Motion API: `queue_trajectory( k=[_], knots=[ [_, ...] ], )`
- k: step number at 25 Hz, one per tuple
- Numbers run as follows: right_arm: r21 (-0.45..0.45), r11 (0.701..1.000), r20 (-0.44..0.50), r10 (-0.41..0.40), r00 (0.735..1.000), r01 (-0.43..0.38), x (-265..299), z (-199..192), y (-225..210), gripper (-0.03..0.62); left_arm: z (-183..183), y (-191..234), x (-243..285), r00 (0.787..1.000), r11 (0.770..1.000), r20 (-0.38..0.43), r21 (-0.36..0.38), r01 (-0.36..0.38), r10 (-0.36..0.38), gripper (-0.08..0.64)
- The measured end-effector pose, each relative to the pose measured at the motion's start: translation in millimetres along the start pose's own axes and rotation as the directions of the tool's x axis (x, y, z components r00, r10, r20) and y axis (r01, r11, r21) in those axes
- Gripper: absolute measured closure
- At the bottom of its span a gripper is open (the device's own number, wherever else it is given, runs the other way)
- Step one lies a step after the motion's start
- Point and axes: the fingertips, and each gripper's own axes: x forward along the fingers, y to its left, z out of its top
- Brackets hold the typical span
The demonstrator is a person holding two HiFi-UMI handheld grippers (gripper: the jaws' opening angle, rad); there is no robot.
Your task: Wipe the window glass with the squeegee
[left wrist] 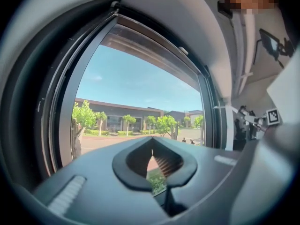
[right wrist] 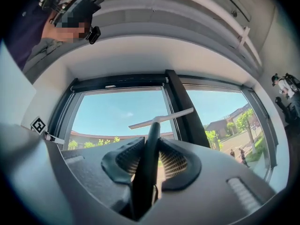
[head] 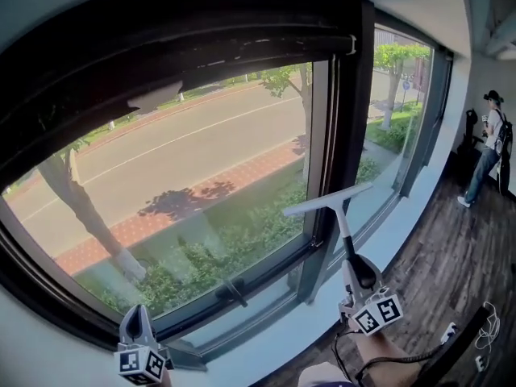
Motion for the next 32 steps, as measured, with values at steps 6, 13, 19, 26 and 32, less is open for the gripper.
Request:
queue_trajectory(
  k=[6,13,19,26,32],
  knots=[
    [-0.025,0.995,0.087,0.095,0.992,-0.093,47,33,31,0.489,26,3,14,0.998,1.0,0.051,-0.002,0.03,-0.03,0.555],
    [-0.044,0.976,0.213,0.219,0.952,-0.215,117,69,50,0.489,65,8,20,0.997,0.999,0.079,0.039,-0.013,0.01,0.555],
    [-0.079,0.965,0.333,0.264,0.905,-0.252,171,102,48,0.489,84,18,26,0.993,0.998,0.104,0.027,-0.057,0.054,0.555],
    [-0.079,0.964,0.423,0.262,0.868,-0.252,215,128,34,0.489,116,15,50,0.99,0.999,0.132,0.0,-0.042,0.041,0.555],
    [-0.086,0.962,0.462,0.27,0.845,-0.261,237,140,30,0.489,160,12,64,0.978,0.997,0.203,0.052,-0.053,0.042,0.555]
  ],
)
